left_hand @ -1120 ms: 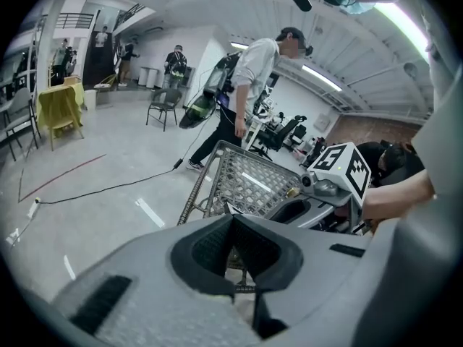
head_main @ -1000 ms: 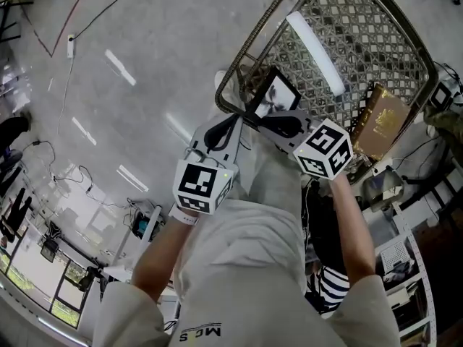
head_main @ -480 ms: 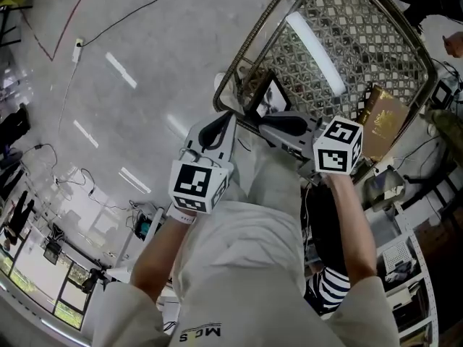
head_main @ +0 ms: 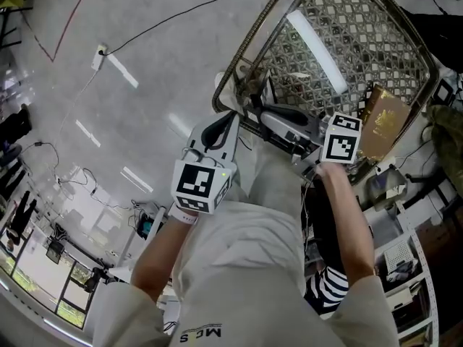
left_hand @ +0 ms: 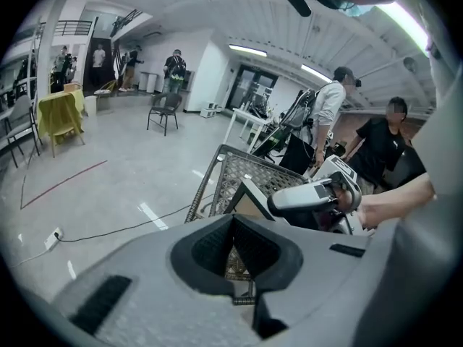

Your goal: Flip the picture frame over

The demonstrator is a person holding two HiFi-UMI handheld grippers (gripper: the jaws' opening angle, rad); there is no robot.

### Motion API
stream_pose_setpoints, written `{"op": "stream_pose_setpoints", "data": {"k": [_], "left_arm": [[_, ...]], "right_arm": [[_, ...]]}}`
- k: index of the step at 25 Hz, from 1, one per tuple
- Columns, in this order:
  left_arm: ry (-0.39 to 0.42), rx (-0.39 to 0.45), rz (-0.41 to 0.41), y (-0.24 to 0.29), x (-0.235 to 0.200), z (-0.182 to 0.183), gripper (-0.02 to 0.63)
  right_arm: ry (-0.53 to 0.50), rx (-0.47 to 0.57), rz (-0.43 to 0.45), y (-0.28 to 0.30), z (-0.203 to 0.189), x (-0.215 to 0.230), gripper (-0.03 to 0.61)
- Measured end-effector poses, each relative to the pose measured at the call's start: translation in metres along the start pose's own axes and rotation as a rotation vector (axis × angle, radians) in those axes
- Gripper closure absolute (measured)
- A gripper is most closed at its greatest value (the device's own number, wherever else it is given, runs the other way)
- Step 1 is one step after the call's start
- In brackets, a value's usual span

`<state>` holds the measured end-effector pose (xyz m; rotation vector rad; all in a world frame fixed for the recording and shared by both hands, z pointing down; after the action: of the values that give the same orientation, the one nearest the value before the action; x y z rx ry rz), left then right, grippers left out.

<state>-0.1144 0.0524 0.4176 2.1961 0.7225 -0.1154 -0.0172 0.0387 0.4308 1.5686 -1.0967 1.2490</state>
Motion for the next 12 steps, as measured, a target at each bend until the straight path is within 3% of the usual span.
{"op": "stream_pose_setpoints", "data": {"k": [12], "left_arm": [[0.02, -0.011, -0.011, 0.004, 0.01, 0.003, 0.589]], "right_arm": [[0.194, 0.174, 0.142, -0.009, 0.009, 0.01, 0.503]]}}
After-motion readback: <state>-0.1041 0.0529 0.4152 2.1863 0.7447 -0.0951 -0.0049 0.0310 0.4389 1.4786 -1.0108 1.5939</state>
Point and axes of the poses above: the fingertips, and each gripper's own axes: y forward along the fingers, x to its right, z out of its top, the point moved 3 cm from there along -y, backward along the fingers, and after that the axes turned 2 degrees about y, right-handed, at the moved point
